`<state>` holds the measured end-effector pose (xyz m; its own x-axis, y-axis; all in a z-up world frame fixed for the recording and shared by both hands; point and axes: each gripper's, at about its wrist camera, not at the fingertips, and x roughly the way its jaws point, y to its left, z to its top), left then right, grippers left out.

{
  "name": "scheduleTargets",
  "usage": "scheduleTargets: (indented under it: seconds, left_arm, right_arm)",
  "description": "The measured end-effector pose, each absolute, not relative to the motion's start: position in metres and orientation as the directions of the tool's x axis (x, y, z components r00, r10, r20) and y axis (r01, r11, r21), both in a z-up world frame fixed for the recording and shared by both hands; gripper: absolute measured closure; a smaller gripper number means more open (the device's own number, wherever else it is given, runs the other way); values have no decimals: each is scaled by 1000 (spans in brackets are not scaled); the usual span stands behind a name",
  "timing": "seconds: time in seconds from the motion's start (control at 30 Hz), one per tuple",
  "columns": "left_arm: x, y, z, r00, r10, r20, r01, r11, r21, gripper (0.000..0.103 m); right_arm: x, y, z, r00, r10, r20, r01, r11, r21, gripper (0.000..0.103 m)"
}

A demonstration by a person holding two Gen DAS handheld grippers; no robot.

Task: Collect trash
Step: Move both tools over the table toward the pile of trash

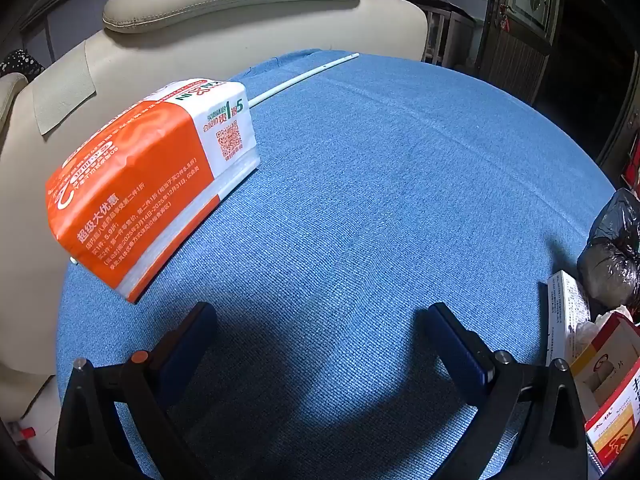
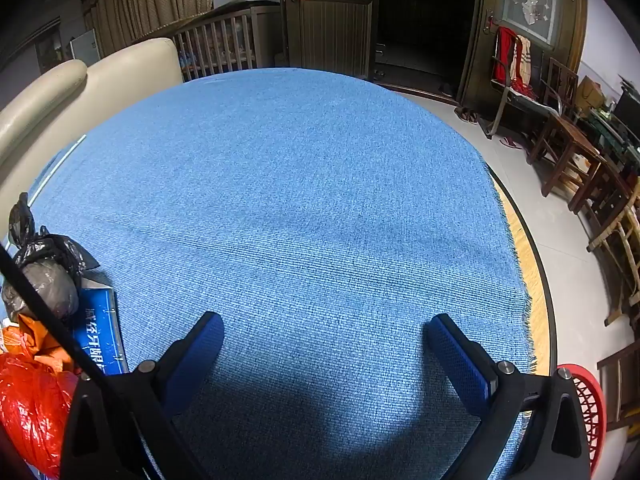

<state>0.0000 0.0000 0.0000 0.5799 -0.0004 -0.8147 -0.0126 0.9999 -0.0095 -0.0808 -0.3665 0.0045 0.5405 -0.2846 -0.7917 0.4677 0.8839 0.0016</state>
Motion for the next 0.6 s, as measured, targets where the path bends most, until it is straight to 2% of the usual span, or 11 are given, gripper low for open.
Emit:
scheduleTargets:
  seconds: [0.33, 0.43, 0.6]
  left_arm:
    - [0, 0, 0, 581, -2, -814, -12, 1000, -11, 0]
    - [-2, 1, 1, 566, -13, -824, 11, 1000, -8, 0]
    - [-28, 8, 25, 599, -35, -800, 19, 999, -29, 0]
  right_arm:
    - [-80, -368, 5, 553, -258, -792, 433, 901, 10, 0]
    - [-82, -380, 7, 523, -244, -817, 435, 900, 9, 0]
    - [-115, -399, 44, 572, -300, -763, 471, 882, 6, 0]
